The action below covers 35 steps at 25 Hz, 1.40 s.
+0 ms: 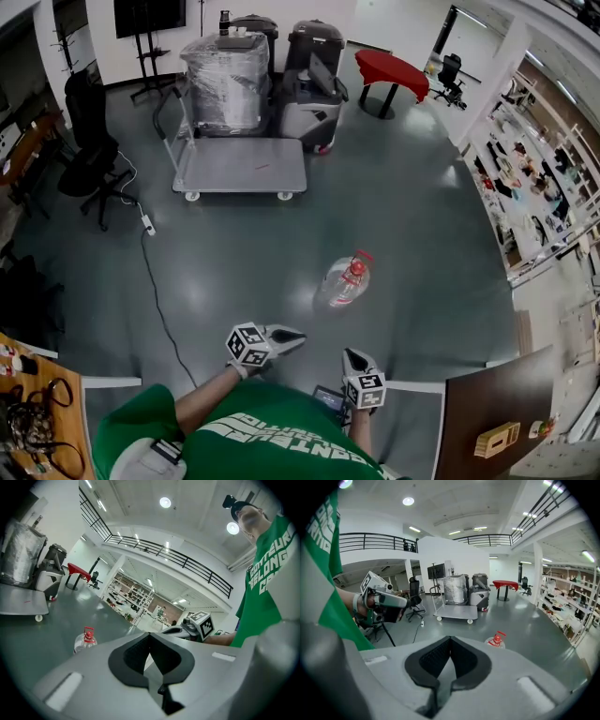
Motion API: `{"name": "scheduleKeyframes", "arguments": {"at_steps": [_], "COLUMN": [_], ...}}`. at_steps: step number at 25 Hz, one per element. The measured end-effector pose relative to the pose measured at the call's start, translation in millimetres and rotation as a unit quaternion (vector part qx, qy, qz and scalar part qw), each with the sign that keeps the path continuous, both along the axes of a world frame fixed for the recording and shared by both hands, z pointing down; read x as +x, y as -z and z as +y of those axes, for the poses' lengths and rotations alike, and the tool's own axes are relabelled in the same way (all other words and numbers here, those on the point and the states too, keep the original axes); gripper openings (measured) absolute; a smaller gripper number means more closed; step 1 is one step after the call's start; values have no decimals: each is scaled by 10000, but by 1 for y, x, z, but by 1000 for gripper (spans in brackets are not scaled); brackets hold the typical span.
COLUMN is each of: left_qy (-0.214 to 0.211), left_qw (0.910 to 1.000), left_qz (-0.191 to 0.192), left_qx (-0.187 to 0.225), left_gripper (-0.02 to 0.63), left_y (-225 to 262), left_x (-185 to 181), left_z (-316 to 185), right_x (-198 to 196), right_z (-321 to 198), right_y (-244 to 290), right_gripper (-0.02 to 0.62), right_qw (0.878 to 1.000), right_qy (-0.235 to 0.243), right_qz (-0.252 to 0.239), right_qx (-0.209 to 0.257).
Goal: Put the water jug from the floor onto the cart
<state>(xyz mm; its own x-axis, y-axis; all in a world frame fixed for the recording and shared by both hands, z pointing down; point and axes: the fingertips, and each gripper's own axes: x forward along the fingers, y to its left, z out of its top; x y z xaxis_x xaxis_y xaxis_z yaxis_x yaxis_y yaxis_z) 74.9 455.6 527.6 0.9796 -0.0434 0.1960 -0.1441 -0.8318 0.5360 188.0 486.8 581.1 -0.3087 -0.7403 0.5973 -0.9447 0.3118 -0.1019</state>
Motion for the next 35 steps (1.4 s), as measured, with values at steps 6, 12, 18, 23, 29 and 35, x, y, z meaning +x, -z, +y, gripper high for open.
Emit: {"name": "scheduleKeyframes", "arguments": {"at_steps": [6, 12, 18, 23, 29, 35], "left_qy": [62, 146, 165, 111, -28, -82], "left_qw": [9999, 9998, 9999, 9999, 10000, 9999], "left_qz": [39, 37, -2, -58, -18, 67], "left_qx": [-70, -113, -52, 4, -28, -73], "left_gripper": [9, 9, 9, 9, 9, 9], "left_y": [-6, -11, -9, -11, -10, -11], "left_x": [-10, -24, -39, -47, -49, -62], "left_z": [-14, -30, -46, -52, -57, -66], "right_x": [-11, -25, -43, -53, -57, -73], "right_z": [-14, -32, -47, -53, -59, -65], "right_y": [-2, -6, -5, -4, -2, -3], "right_gripper": [-7, -7, -8, -7, -8, -8], "right_qw": [10000, 9998, 9997, 9997, 9997, 9989], "right_qy": [43, 143, 234, 197, 117, 264], "right_qz": [31, 45, 28, 58, 106, 260], "right_qx": [-74, -110, -119, -124, -172, -271]}}
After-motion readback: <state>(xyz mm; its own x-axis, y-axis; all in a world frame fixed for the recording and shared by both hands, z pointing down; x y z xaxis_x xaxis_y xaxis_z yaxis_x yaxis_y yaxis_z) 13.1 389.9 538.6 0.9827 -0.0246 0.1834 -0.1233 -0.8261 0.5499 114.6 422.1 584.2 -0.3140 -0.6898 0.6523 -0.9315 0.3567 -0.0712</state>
